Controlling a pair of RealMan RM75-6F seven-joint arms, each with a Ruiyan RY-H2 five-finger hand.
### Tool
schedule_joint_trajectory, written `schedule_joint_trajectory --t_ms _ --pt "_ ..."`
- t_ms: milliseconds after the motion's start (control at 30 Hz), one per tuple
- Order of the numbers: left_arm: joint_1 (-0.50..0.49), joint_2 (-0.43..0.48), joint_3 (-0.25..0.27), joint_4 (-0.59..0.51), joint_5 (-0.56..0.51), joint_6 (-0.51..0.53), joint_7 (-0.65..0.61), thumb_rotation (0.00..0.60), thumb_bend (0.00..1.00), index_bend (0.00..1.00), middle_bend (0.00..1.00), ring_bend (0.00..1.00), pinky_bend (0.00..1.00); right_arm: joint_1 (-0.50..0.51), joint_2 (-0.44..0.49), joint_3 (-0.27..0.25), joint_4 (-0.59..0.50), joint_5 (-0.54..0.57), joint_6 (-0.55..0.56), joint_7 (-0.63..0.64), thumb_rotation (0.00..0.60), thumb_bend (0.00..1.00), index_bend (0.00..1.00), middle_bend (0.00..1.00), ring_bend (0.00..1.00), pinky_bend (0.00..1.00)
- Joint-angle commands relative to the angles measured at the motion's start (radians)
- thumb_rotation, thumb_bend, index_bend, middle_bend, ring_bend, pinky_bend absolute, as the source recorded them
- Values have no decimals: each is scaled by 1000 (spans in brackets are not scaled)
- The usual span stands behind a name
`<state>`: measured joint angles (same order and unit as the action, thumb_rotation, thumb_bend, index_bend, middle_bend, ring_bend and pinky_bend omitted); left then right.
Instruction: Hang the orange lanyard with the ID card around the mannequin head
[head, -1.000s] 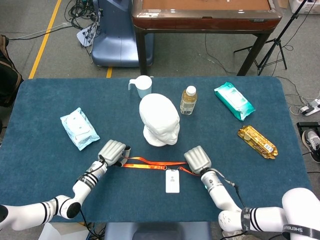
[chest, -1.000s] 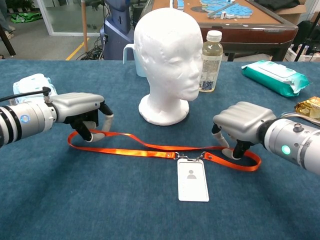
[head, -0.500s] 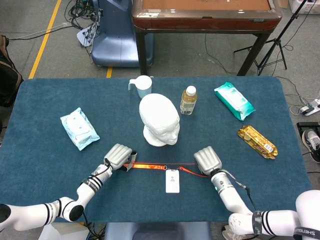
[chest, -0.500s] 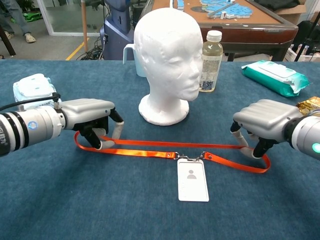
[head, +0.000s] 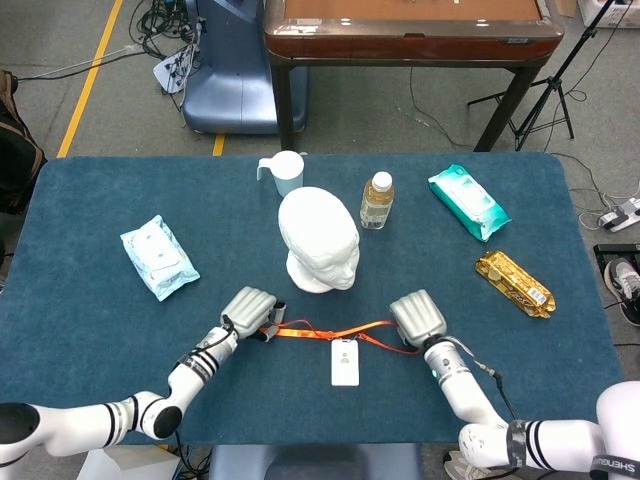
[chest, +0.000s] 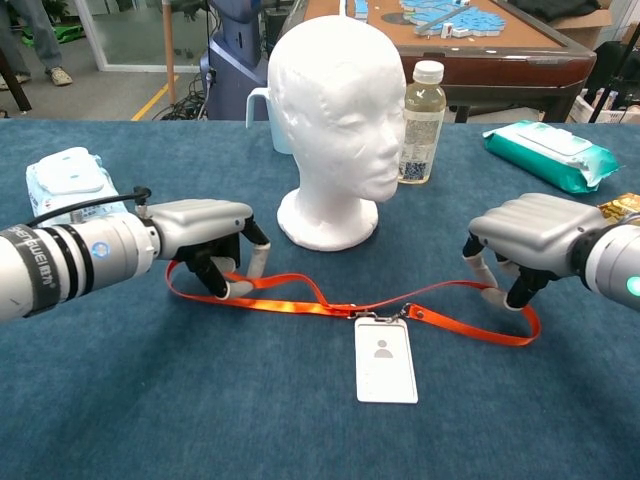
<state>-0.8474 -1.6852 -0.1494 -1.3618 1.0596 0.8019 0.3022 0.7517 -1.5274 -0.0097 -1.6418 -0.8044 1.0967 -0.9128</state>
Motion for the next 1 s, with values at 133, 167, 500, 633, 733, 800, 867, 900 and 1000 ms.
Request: schedule_joint_trajectory --t_ms 133,167,500,633,733,800,867,900,1000 --pt "-10 -11 -6 12 -5 -2 3 600 436 588 1000 942 886 7 16 0 -25 7 -7 -13 600 392 508 1000 1000 1000" --pt "-12 -11 -6 13 -7 -2 4 600 436 588 1000 942 885 8 17 0 -28 8 -7 -16 600 377 486 1000 1000 1000" --pt "-21 -21 -13 32 -23 -2 7 600 436 588 1000 942 885 16 20 8 -49 12 0 -16 600 248 398 1000 1000 1000" --pt "-21 -17 -12 28 -24 1 8 600 436 588 1000 942 886 30 -1 19 -43 1 -4 -22 600 248 398 1000 1000 1000" --pt "-21 -13 -10 23 -27 2 10 600 436 588 1000 942 886 48 -25 28 -32 6 -11 -41 600 275 398 1000 1000 1000" --pt "-20 -11 -9 20 -28 2 11 600 436 588 1000 942 885 59 -38 32 -22 14 -13 -55 600 294 398 1000 1000 1000" --pt "-20 -9 -8 17 -28 4 10 600 436 588 1000 942 885 68 -52 38 -13 18 -14 -65 600 301 398 1000 1000 1000" --pt "-20 -8 -8 16 -28 4 9 600 436 588 1000 942 885 72 -57 39 -9 20 -14 -69 600 306 398 1000 1000 1000" --pt "-20 -4 -7 14 -27 4 7 600 436 588 1000 942 886 82 -70 40 -2 23 -12 -86 600 324 398 1000 1000 1000"
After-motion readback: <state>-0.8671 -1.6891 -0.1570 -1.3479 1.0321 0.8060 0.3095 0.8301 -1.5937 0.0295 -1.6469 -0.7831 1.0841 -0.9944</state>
